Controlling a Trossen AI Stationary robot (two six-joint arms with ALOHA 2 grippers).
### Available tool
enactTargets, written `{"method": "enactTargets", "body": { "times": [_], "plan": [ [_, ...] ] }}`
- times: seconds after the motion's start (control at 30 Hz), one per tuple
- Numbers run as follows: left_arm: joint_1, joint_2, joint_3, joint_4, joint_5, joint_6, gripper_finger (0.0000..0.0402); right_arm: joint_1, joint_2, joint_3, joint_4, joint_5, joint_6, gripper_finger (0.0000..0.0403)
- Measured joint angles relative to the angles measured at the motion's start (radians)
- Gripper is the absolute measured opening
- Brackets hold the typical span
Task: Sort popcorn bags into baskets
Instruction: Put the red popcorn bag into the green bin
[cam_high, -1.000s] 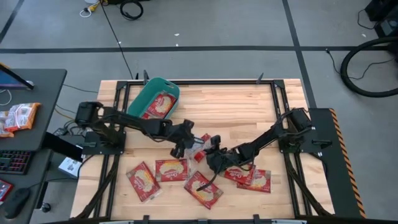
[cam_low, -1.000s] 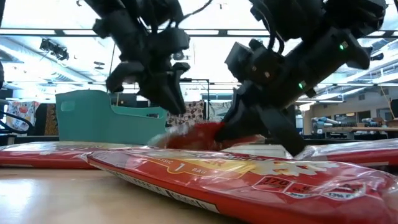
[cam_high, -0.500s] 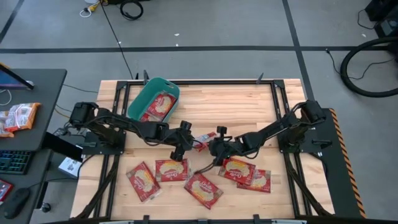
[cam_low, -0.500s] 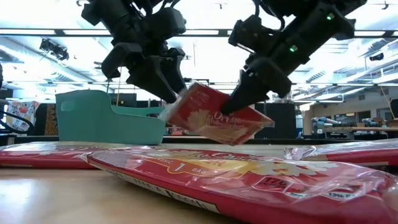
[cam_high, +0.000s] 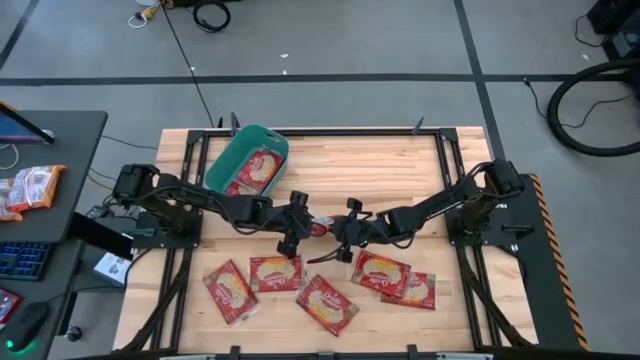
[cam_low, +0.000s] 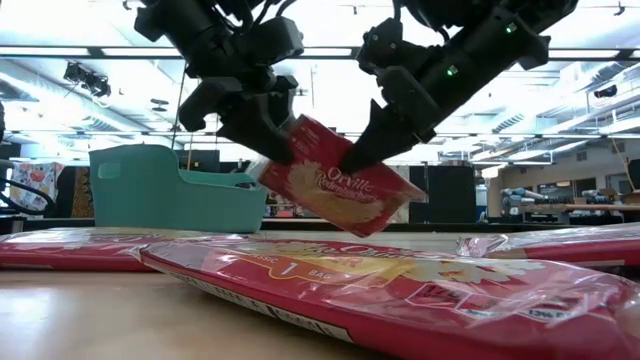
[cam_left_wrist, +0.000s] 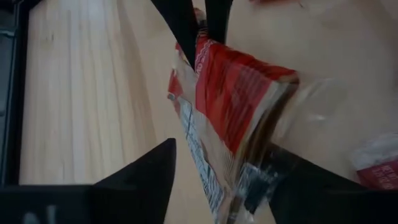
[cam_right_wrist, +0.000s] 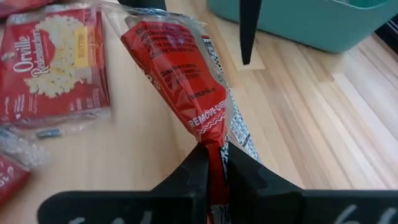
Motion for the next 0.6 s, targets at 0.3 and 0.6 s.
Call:
{"method": "enactTargets", "body": {
  "times": [0.3, 0.6],
  "plan": [
    [-0.001, 0.000, 0.000, -0.021, -0.025, 0.035, 0.0127, -0.004, 0.000, 0.000, 0.049, -0.043, 0.016, 0.0039],
    [0.000, 0.000, 0.000, -0.022, -0.026, 0.007, 0.0059, -0.003, -0.001, 0.000, 0.069, -0.052, -0.019, 0.0092]
  ]
}}
